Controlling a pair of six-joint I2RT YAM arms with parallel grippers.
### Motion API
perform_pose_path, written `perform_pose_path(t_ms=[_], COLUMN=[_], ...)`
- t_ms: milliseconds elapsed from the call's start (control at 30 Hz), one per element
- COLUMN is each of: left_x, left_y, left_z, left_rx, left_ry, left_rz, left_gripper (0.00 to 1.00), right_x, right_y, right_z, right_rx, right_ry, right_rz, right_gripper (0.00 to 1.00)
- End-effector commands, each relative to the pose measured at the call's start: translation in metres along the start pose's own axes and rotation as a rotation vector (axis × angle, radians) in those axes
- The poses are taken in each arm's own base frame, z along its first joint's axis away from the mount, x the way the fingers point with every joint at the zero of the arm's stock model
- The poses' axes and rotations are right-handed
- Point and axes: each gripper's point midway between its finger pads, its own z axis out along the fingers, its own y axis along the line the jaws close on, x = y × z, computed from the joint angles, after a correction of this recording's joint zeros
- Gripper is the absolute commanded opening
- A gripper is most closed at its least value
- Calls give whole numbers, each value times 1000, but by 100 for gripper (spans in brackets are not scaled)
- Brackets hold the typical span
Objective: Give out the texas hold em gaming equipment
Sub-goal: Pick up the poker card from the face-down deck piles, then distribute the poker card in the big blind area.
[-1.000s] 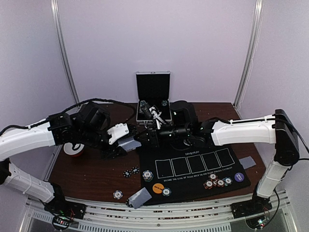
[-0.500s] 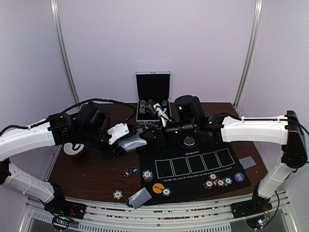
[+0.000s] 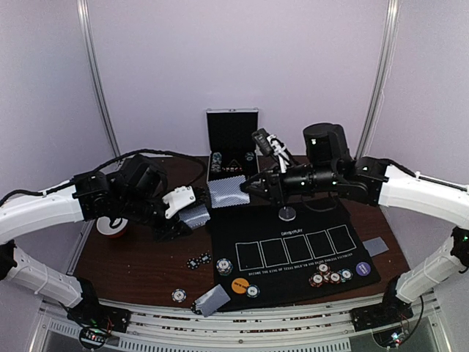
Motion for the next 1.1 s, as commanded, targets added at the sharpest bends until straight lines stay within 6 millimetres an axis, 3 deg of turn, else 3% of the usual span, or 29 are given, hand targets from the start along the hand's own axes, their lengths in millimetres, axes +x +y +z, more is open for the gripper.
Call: perform_pose_path(t_ms=[0, 67, 233, 367, 500, 767, 1067], left_x=[-14, -14, -13, -8, -3, 3, 6], left_y=[17, 21, 26, 28, 30, 33, 32], left_z=[-3, -2, -2, -3, -3, -3, 1], left_rx=[-64, -77, -97, -109, -119, -127, -119], left_ry=[-43, -38, -30, -14, 3, 16, 29], left_rz=[-51, -65, -99, -120, -133, -143, -139], left_gripper=[46, 46, 46, 46, 46, 46, 46], right_x=[49, 77, 143, 176, 207, 231, 250], right_y=[-15, -12, 33, 66, 76, 68, 52], right_z=[-23, -18, 20, 60, 94, 117, 117], right_rx=[102, 108, 37, -53, -74, -44, 21], right_ry=[148, 208, 386, 494, 629, 699, 776], right_rz=[187, 285, 314, 327, 339, 368, 340], right_gripper=[0, 0, 0, 0, 0, 0, 0])
